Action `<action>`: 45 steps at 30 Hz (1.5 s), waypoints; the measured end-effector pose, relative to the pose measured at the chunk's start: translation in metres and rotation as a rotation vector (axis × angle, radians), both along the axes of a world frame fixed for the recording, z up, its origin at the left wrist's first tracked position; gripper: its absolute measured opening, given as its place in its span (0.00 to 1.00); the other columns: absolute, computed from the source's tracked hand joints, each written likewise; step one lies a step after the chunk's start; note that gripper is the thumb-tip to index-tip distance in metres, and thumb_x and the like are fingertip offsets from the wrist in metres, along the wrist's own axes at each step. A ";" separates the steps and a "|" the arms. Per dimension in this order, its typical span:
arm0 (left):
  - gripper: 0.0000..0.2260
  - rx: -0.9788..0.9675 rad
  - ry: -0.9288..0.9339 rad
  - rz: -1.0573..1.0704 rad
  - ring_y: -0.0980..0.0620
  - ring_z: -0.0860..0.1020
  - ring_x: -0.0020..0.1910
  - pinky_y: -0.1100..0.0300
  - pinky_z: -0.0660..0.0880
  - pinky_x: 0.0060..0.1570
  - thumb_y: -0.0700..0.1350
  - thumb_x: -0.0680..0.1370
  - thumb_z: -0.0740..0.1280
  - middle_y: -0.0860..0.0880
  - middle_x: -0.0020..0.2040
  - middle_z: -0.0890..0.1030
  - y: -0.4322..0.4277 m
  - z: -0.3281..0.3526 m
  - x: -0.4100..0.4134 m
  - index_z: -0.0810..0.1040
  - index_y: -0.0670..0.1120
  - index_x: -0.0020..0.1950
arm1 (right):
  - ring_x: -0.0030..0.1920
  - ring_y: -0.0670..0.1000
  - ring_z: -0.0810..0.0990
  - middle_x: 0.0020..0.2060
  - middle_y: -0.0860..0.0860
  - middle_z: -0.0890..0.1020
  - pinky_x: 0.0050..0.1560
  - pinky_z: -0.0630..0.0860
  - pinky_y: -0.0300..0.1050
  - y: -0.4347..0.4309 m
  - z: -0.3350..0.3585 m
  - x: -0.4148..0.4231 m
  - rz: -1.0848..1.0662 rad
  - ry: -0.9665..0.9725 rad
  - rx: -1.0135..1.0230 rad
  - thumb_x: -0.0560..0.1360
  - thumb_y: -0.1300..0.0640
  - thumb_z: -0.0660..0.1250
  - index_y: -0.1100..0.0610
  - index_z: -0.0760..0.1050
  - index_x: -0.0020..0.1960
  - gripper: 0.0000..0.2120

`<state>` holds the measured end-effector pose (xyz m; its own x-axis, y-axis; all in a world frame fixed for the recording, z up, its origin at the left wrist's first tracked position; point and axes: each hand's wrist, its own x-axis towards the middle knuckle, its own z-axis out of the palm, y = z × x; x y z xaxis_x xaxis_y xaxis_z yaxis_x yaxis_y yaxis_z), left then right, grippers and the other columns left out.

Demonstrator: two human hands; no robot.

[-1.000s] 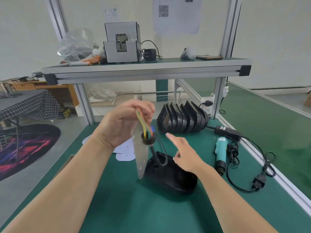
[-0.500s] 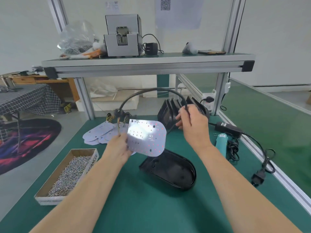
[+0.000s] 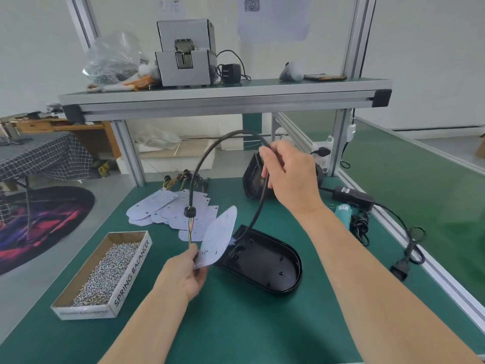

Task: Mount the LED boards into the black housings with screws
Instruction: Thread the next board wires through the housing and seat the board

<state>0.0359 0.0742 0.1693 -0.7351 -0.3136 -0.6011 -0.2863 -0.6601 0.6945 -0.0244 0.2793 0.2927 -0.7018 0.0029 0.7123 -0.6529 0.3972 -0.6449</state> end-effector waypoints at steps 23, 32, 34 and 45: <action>0.18 -0.580 -0.137 -0.378 0.50 0.72 0.23 0.66 0.66 0.24 0.51 0.77 0.70 0.45 0.34 0.82 0.043 -0.016 0.001 0.76 0.35 0.43 | 0.23 0.44 0.78 0.29 0.51 0.82 0.28 0.73 0.34 0.009 -0.006 -0.014 -0.030 -0.164 -0.012 0.83 0.54 0.64 0.60 0.76 0.44 0.12; 0.07 -0.611 0.167 -0.339 0.56 0.70 0.22 0.68 0.67 0.23 0.46 0.79 0.69 0.55 0.25 0.74 0.048 0.010 -0.003 0.79 0.43 0.46 | 0.25 0.47 0.81 0.31 0.52 0.83 0.24 0.75 0.37 0.029 0.020 -0.013 -0.039 -0.185 -0.240 0.81 0.55 0.66 0.58 0.77 0.45 0.09; 0.07 -0.593 0.242 -0.340 0.58 0.72 0.22 0.67 0.69 0.24 0.48 0.80 0.69 0.56 0.26 0.76 0.045 0.022 -0.007 0.81 0.45 0.50 | 0.26 0.48 0.81 0.31 0.53 0.83 0.25 0.75 0.38 0.036 0.034 -0.011 -0.017 -0.108 -0.239 0.81 0.55 0.67 0.56 0.76 0.44 0.09; 0.07 -0.788 0.437 -0.421 0.51 0.75 0.35 0.58 0.73 0.38 0.48 0.81 0.66 0.44 0.40 0.81 0.024 0.049 -0.021 0.85 0.55 0.49 | 0.34 0.47 0.86 0.36 0.56 0.83 0.34 0.81 0.39 0.032 0.067 0.010 0.187 0.174 -0.088 0.81 0.59 0.67 0.66 0.74 0.46 0.11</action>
<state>0.0146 0.0987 0.2184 -0.9854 -0.1695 0.0167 -0.0059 0.1321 0.9912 -0.0140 0.3113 0.3598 -0.5631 -0.0478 0.8250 -0.8137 0.2065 -0.5434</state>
